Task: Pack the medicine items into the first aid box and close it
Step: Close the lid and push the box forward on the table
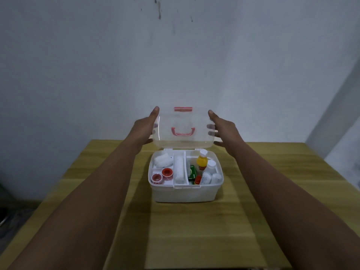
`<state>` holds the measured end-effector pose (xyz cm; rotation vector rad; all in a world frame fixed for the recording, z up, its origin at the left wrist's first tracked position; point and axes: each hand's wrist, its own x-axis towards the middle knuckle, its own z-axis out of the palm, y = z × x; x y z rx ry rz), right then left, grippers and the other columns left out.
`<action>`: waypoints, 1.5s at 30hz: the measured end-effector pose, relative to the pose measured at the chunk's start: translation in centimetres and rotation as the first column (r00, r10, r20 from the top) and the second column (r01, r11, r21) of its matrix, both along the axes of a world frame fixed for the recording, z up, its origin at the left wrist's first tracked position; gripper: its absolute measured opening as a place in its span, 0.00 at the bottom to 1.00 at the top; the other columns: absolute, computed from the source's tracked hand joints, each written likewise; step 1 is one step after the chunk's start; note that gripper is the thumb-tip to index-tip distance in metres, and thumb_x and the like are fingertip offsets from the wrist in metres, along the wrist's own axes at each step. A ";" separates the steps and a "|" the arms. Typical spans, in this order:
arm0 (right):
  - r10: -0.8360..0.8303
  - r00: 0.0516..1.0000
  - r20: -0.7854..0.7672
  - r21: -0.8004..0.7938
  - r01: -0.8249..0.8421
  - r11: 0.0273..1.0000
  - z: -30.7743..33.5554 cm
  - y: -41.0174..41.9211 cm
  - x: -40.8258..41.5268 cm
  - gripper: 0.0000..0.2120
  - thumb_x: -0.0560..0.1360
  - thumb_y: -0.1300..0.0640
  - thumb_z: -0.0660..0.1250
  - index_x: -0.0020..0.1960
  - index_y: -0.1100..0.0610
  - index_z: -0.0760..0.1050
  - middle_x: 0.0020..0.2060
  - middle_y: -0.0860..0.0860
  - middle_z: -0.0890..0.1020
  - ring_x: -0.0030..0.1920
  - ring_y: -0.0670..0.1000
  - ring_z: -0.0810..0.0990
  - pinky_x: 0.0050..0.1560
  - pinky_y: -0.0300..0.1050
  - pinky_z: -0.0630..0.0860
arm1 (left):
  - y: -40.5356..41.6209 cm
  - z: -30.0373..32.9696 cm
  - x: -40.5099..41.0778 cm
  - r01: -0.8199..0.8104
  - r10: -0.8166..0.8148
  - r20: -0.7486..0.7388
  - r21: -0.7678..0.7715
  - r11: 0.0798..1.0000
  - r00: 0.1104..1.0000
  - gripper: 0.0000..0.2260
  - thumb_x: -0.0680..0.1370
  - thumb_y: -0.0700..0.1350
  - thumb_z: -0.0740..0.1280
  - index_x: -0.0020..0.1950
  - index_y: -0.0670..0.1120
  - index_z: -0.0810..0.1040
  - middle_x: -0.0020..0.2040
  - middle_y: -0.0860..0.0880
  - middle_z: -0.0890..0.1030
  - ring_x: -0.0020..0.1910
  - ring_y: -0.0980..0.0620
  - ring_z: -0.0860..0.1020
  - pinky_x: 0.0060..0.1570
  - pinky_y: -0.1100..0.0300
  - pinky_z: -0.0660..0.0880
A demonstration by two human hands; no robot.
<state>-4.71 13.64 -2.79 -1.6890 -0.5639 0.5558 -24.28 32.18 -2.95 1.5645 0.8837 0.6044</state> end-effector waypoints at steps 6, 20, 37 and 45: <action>-0.131 0.970 0.204 0.139 0.103 0.985 1.0 -3.9 -3.9 0.39 0.76 0.32 0.66 0.61 0.69 0.78 0.52 0.63 0.84 0.54 0.56 0.85 0.64 0.56 0.77 | -4.3 2.0 -3.2 -0.059 0.062 -0.009 0.197 0.979 0.998 0.31 0.80 0.71 0.58 0.67 0.48 0.79 0.65 0.50 0.81 0.62 0.45 0.79 0.67 0.42 0.75; -0.109 0.923 0.370 0.101 0.077 0.992 -5.7 -10.4 -10.3 0.22 0.77 0.44 0.72 0.67 0.53 0.80 0.65 0.51 0.81 0.63 0.53 0.80 0.64 0.53 0.78 | -13.1 -3.9 -9.5 -0.048 0.037 0.042 0.305 0.951 0.998 0.20 0.83 0.56 0.68 0.70 0.46 0.80 0.70 0.49 0.79 0.56 0.61 0.80 0.55 0.62 0.72; -0.276 0.912 0.305 0.196 0.223 0.955 -8.2 -8.7 -13.6 0.28 0.76 0.39 0.73 0.69 0.53 0.74 0.67 0.52 0.75 0.61 0.47 0.73 0.58 0.41 0.69 | -14.1 -9.1 -9.4 -0.061 0.039 0.070 0.357 0.932 0.997 0.26 0.79 0.59 0.71 0.76 0.57 0.71 0.76 0.49 0.73 0.70 0.46 0.74 0.65 0.44 0.78; -0.273 0.938 0.213 0.276 0.210 0.938 -9.6 -8.8 -15.0 0.36 0.72 0.54 0.78 0.77 0.53 0.68 0.73 0.50 0.71 0.69 0.48 0.71 0.64 0.43 0.73 | -14.8 -9.4 -9.0 -0.102 0.072 0.101 0.342 0.934 0.992 0.26 0.81 0.58 0.70 0.78 0.57 0.69 0.76 0.47 0.71 0.70 0.45 0.74 0.62 0.48 0.79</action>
